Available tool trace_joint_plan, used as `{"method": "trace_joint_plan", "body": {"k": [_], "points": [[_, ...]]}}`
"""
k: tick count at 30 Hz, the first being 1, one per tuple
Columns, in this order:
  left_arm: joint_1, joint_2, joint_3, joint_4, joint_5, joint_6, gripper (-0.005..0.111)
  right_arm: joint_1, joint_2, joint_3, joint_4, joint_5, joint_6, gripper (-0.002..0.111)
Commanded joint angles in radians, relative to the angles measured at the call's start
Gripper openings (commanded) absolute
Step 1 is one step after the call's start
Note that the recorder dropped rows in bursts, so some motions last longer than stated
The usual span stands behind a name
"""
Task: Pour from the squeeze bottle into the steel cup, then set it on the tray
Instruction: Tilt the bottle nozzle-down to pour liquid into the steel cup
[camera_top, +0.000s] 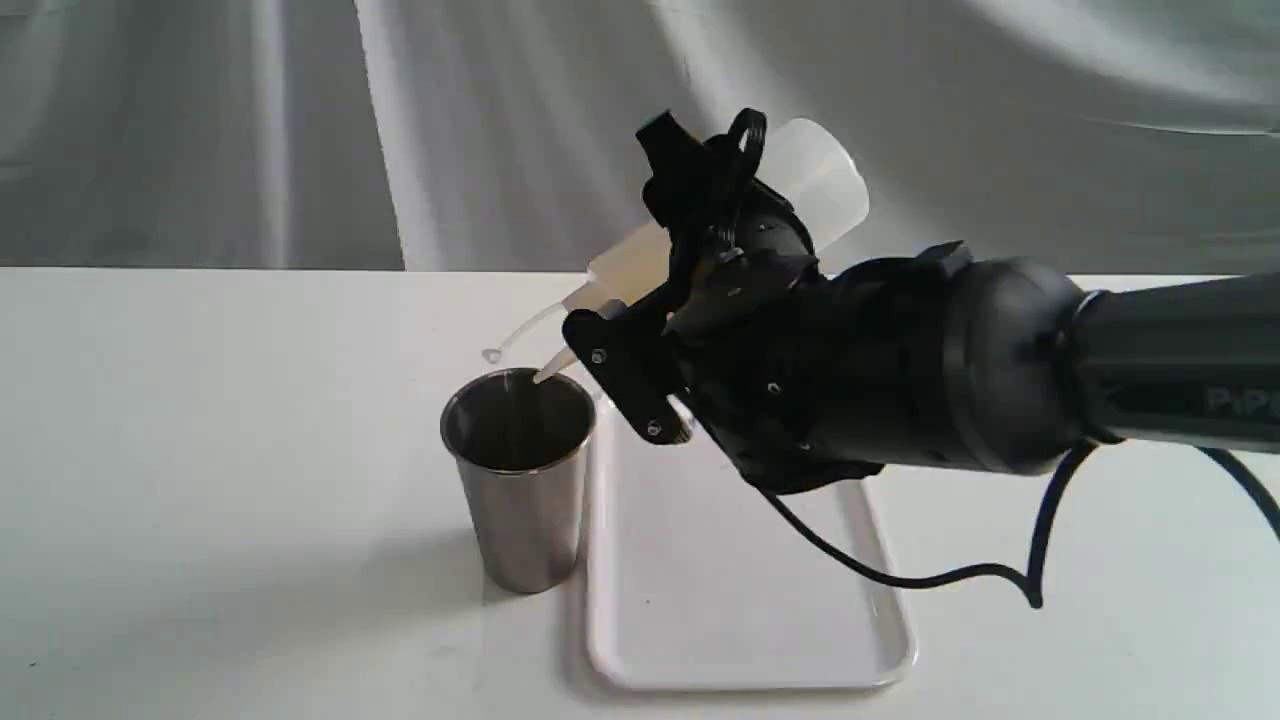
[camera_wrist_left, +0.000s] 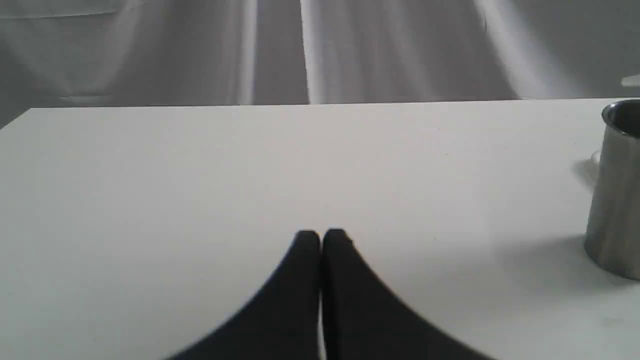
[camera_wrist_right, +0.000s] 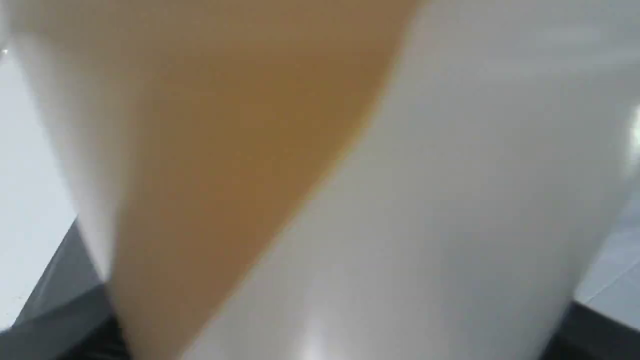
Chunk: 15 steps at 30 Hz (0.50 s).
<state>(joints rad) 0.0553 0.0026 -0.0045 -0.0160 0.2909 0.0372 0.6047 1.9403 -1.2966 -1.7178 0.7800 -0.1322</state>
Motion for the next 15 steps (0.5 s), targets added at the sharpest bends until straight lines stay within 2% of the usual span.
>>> {"method": "trace_joint_plan", "body": {"k": [1, 11, 15], "points": [[-0.008, -0.003, 0.004, -0.001, -0.007, -0.001, 0.000, 0.002, -0.014, -0.009, -0.027, 0.023, 0.004, 0.010], [-0.008, -0.003, 0.004, -0.001, -0.007, -0.002, 0.000, 0.002, -0.014, -0.009, -0.027, 0.036, 0.013, 0.010], [-0.008, -0.003, 0.004, -0.001, -0.007, -0.002, 0.000, 0.002, -0.014, -0.009, -0.024, 0.036, 0.073, 0.010]]}}
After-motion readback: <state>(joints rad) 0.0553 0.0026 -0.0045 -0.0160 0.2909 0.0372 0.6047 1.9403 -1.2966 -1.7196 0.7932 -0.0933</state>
